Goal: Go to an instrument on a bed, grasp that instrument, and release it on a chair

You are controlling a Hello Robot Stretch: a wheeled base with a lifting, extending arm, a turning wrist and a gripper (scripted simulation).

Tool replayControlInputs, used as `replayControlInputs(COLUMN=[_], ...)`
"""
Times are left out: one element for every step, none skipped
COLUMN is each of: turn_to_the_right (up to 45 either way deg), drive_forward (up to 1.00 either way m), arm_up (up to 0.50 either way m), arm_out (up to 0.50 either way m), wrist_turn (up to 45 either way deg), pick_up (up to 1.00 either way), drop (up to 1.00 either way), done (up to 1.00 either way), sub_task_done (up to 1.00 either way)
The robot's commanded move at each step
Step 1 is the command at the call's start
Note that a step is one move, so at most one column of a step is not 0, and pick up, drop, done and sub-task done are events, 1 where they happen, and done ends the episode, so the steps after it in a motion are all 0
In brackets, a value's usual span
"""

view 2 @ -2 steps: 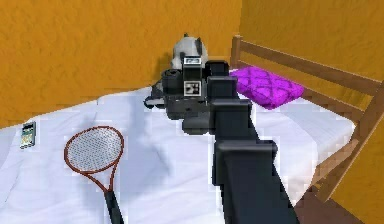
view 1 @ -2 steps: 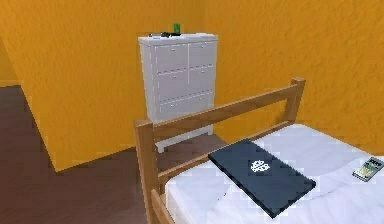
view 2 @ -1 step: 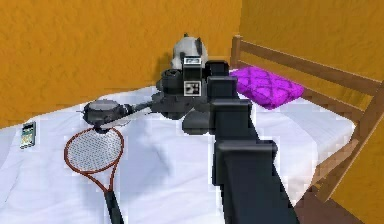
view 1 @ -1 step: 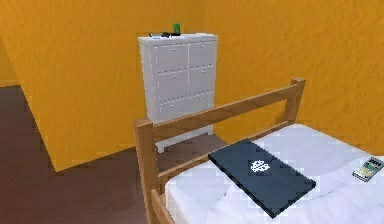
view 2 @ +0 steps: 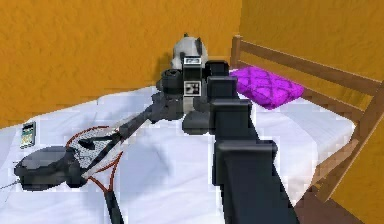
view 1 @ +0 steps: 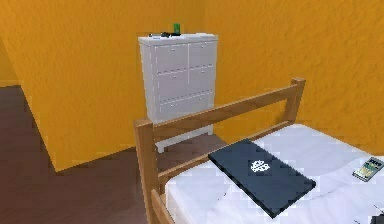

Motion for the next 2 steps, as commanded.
replayControlInputs(turn_to_the_right=[0.0, 0.0], drive_forward=[0.0, 0.0], arm_up=[0.0, 0.0], arm_out=[0.0, -0.24], wrist_turn=[-24.0, 0.0], pick_up=[0.0, 0.0], drop=[0.0, 0.0], done=[0.0, 0.0], sub_task_done=[0.0, 0.0])
